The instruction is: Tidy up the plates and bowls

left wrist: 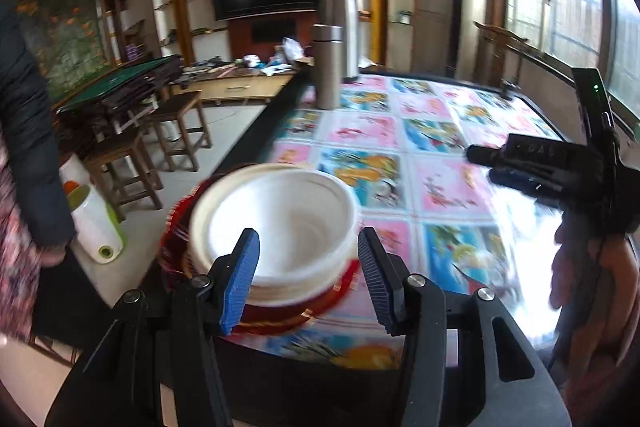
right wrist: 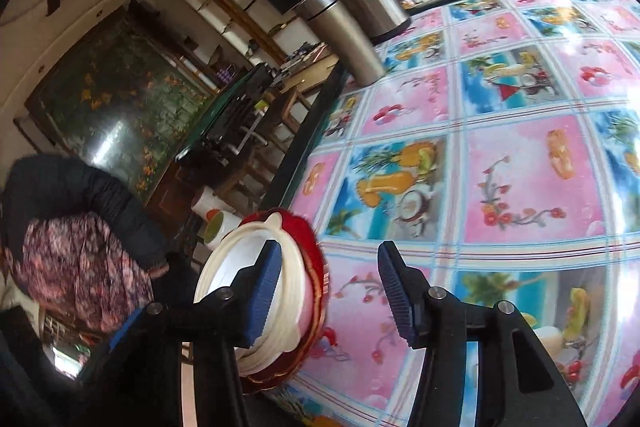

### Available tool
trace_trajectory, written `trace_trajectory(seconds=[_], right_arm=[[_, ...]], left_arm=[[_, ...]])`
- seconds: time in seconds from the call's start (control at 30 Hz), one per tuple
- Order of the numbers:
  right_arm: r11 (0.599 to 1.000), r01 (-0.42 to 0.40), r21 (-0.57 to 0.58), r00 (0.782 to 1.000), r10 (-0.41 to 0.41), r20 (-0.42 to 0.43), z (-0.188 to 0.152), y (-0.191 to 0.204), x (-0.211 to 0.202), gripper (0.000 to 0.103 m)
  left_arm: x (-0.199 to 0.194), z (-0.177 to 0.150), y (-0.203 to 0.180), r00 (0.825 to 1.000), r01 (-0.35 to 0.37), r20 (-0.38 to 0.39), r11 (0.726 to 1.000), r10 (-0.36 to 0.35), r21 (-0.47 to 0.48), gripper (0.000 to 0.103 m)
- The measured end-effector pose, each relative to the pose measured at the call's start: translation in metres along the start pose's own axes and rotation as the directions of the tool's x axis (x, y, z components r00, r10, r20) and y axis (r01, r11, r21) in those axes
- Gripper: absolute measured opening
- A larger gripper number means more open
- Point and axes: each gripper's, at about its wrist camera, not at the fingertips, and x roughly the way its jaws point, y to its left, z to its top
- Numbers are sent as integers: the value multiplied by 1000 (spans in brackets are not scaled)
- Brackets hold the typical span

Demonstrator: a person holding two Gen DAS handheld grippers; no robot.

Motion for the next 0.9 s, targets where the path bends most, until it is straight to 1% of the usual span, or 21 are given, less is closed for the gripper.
trace_trajectory(seconds=[0.1, 0.17, 0.23, 0.27, 0.33, 0.47, 0.57, 0.63, 0.67, 0.73, 0.8, 0.83, 0.9], right_arm=[[999, 45, 24, 998, -46, 51, 5, -24, -24, 53], [993, 118, 25, 988, -120, 101, 6, -46, -46, 53], [984, 171, 57, 975, -178, 137, 5, -70, -67, 54], [978, 186, 91, 969, -198, 151, 4, -86, -78, 54], [970, 201, 137, 961, -222, 164, 2, -110, -95, 55], [954, 236, 183, 946, -269, 183, -5, -143, -121, 55], [954, 248, 166, 941, -278, 193, -12, -149, -128, 55], [957, 262, 127, 937, -284, 206, -18, -144, -132, 55], [957, 274, 96, 933, -289, 215, -23, -140, -135, 55], [954, 299, 29, 923, -297, 244, -33, -125, -141, 55], [949, 315, -31, 915, -294, 277, -42, -112, -148, 55], [945, 320, -66, 911, -288, 295, -48, -103, -152, 57], [946, 300, -122, 920, -253, 300, -54, -89, -152, 59]], left_arm=[[3, 1, -14, 1000, 7, -9, 1000, -7, 25, 50], [4, 3, -22, 1000, 14, -9, 999, -13, 36, 50], [5, 2, -30, 1000, 20, -6, 999, -19, 44, 51], [6, 2, -36, 1000, 21, -6, 999, -21, 48, 53], [10, 1, -47, 1000, 21, -7, 998, -21, 54, 59], [12, -2, -70, 1000, 12, 6, 998, -12, 67, 59], [12, -1, -84, 999, 6, 32, 999, -8, 52, 60], [13, 0, -91, 999, -3, 44, 999, 1, 46, 68], [12, 0, -95, 999, -13, 52, 999, 11, 44, 70], [9, -3, -99, 997, -48, 69, 998, 45, 40, 77], [7, -4, -98, 996, -67, 69, 997, 64, 37, 78], [7, -5, -95, 995, -75, 66, 997, 73, 31, 78], [7, -5, -86, 993, -101, 62, 995, 101, 4, 78]])
